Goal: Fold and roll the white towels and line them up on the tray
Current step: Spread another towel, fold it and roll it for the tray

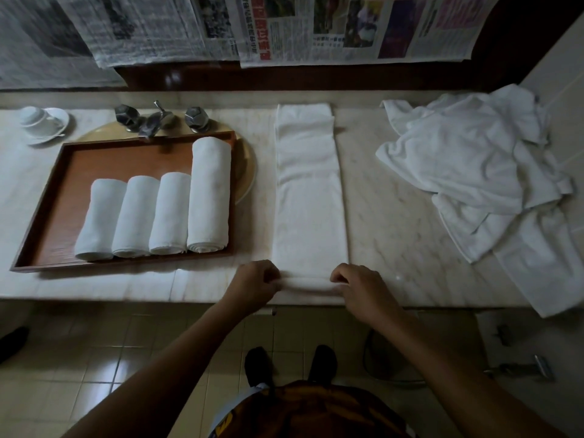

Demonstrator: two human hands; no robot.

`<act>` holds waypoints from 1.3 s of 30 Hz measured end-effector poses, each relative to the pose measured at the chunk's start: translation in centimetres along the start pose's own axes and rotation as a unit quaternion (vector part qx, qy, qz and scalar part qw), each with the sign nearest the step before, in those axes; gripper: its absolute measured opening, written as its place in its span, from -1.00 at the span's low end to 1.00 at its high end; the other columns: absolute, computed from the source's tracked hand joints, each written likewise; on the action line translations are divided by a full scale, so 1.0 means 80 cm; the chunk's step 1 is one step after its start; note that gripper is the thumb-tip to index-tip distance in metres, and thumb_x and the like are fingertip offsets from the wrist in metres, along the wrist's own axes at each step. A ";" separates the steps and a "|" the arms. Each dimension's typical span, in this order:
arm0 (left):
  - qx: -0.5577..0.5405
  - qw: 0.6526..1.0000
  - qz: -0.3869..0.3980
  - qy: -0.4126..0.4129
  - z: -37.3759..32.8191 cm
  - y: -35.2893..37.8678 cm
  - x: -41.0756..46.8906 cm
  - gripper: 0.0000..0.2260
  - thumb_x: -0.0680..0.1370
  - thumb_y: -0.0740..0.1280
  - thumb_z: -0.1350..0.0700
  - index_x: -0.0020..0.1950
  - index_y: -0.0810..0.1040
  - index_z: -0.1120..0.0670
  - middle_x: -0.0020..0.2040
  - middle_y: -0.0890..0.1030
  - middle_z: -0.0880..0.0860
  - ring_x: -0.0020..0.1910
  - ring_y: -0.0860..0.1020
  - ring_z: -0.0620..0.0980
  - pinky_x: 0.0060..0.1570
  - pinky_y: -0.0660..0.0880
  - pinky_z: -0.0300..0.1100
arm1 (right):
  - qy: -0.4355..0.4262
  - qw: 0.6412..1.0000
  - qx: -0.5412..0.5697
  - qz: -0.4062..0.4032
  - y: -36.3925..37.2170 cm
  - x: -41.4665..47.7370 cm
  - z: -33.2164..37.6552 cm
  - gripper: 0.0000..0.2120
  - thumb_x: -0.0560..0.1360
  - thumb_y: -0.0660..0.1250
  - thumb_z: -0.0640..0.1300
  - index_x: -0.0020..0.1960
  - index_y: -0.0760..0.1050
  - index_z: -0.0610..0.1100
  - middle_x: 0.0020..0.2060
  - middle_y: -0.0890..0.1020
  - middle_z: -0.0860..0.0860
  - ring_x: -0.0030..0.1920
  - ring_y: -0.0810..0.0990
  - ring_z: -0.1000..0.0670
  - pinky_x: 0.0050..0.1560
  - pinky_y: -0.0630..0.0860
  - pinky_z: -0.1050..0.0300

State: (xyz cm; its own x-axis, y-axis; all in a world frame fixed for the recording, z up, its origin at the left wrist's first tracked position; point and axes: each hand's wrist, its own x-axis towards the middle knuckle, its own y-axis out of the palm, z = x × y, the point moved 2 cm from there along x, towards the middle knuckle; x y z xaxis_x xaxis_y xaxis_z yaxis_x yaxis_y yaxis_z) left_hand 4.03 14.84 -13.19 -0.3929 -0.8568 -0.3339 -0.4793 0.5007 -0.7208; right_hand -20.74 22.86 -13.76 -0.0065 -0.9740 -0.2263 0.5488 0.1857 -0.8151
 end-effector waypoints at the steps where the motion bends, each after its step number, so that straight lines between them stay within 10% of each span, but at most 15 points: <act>1: -0.027 0.999 0.005 -0.027 0.005 -0.003 0.002 -0.90 0.55 0.51 0.07 0.03 0.68 0.01 -0.10 0.67 -0.10 -0.14 0.59 -0.23 -0.22 0.42 -0.39 | 0.012 0.999 0.044 -0.008 -0.001 0.000 -0.003 -0.81 0.54 0.41 -0.24 0.07 0.59 0.02 0.00 0.64 0.11 0.02 0.59 0.05 0.07 0.54 0.05; 9: -0.168 0.974 -0.030 -0.149 0.008 0.004 0.006 -0.90 0.50 0.55 0.06 -0.06 0.70 0.04 -0.16 0.71 0.00 -0.14 0.68 -0.04 -0.22 0.53 -0.21 | -0.062 0.989 -0.067 -0.113 0.023 -0.007 0.018 -0.57 0.40 0.40 -0.42 0.18 0.64 -0.05 0.05 0.61 0.01 0.05 0.55 -0.11 -0.04 0.54 -0.05; 13: -0.164 0.973 -0.043 -0.156 -0.003 0.005 0.002 -0.88 0.54 0.51 0.05 -0.03 0.64 0.06 -0.13 0.68 0.01 -0.12 0.67 0.00 -0.16 0.61 -0.14 | -0.101 0.971 -0.166 -0.136 0.052 -0.039 0.040 -0.44 0.38 0.39 -0.34 0.38 0.54 -0.14 0.33 0.57 -0.12 0.31 0.53 -0.19 0.30 0.41 -0.16; 17: 0.046 0.984 -0.175 0.000 -0.023 0.028 -0.021 -0.74 0.60 0.40 0.03 0.25 0.51 0.06 0.17 0.54 0.04 0.09 0.53 0.00 0.05 0.55 -0.12 | -0.071 0.971 -0.198 -0.115 0.071 -0.048 0.039 -0.25 0.37 0.33 -0.33 0.56 0.35 -0.16 0.54 0.37 -0.19 0.54 0.32 -0.28 0.49 0.09 -0.27; 23: 0.307 0.936 -0.079 0.153 -0.018 0.088 -0.034 -0.22 0.45 0.21 0.33 0.68 0.09 0.16 0.67 0.07 0.21 0.65 0.05 0.24 0.58 -0.02 0.20 | -0.088 0.966 -0.220 -0.102 0.069 -0.032 0.033 -0.34 0.46 0.15 -0.25 0.57 0.34 -0.18 0.57 0.33 -0.18 0.57 0.27 -0.26 0.47 0.12 -0.31; 30: 0.291 0.941 -0.019 0.170 -0.020 0.055 -0.004 -0.30 0.38 0.34 0.35 0.56 0.34 0.28 0.43 0.46 0.27 0.37 0.49 0.30 0.40 0.44 0.18 | -0.111 0.965 -0.224 -0.081 0.057 0.002 0.028 -0.48 0.54 0.04 -0.18 0.39 0.56 -0.19 0.33 0.60 -0.15 0.34 0.58 -0.21 0.34 0.48 -0.31; 35: 0.215 0.956 -0.032 0.198 -0.013 0.040 -0.018 -0.43 0.45 0.28 0.34 0.49 0.41 0.25 0.20 0.47 0.14 0.05 0.46 0.08 -0.04 0.56 -0.04 | -0.147 0.961 -0.207 -0.106 0.043 -0.003 0.020 -0.54 0.51 0.08 -0.22 0.26 0.63 -0.21 0.17 0.65 -0.18 0.13 0.67 -0.22 0.09 0.63 -0.13; 39: 0.197 0.960 -0.011 0.199 -0.004 0.041 -0.041 -0.47 0.46 0.39 0.34 0.44 0.49 0.15 0.17 0.53 0.05 0.07 0.48 0.02 0.02 0.56 -0.11 | -0.169 0.968 -0.164 -0.085 0.043 -0.027 0.011 -0.54 0.45 0.17 -0.33 0.28 0.60 -0.13 0.09 0.60 -0.07 0.06 0.57 -0.14 -0.01 0.59 -0.07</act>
State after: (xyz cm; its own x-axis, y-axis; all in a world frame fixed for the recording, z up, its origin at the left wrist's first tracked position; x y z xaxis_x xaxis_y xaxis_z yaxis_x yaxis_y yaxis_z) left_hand 3.49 19.31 -14.31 -0.6930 -0.7120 -0.1135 -0.1872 0.3297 -0.9253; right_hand -18.14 25.50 -15.61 0.2313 -0.9705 0.0679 0.2689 -0.0033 -0.9632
